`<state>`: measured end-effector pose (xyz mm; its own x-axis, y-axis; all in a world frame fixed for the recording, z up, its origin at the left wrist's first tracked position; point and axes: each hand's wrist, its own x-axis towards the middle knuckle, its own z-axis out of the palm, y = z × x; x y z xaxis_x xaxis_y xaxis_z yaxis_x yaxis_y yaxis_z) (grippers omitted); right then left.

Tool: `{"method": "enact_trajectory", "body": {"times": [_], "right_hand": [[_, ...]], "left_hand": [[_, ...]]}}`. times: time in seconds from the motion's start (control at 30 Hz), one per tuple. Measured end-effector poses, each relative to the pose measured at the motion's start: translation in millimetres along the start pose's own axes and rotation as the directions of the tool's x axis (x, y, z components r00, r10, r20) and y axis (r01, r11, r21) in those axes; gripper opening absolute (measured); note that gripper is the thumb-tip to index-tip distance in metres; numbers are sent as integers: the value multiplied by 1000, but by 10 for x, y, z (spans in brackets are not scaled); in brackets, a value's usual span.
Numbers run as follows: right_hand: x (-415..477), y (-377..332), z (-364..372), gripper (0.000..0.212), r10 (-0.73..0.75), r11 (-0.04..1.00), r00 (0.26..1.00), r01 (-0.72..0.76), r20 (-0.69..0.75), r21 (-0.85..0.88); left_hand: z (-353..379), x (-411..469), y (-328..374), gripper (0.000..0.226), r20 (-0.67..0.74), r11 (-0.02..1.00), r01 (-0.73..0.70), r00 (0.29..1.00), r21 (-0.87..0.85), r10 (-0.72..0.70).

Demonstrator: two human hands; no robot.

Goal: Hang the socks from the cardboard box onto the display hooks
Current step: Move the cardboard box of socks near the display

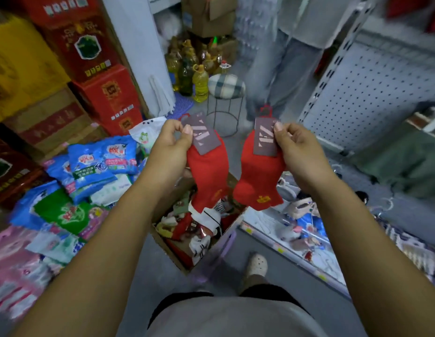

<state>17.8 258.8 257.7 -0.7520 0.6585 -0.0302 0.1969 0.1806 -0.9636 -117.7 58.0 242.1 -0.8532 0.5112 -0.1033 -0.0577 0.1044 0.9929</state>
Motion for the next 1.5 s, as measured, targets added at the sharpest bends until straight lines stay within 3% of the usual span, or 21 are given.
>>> {"method": "enact_trajectory", "body": {"times": [0.3, 0.7, 1.07, 1.3, 1.5], "right_hand": [[-233, -122, -932, 30, -62, 996, 968, 45, -244, -74], [-589, -81, -2551, 27, -122, 987, 917, 72, -379, -142], [-725, 95, -3801, 20, -174, 974, 914, 106, -366, -199], [-532, 68, -4039, 33, -169, 979, 917, 113, -361, -171], [-283, -20, -4012, 21, -170, 982, 916, 128, -362, -137]], "left_hand": [[885, 229, 378, 22, 124, 997, -71, 990, 26, 67], [2682, 0, 822, 20, 299, 966, -249, 929, 68, 218], [4094, -302, 1042, 14, 306, 968, -251, 920, -17, 244], [4321, -238, 1084, 15, 294, 981, -157, 938, -113, 184], [4412, -42, 1178, 18, 272, 969, -187, 935, -164, 226]]}}
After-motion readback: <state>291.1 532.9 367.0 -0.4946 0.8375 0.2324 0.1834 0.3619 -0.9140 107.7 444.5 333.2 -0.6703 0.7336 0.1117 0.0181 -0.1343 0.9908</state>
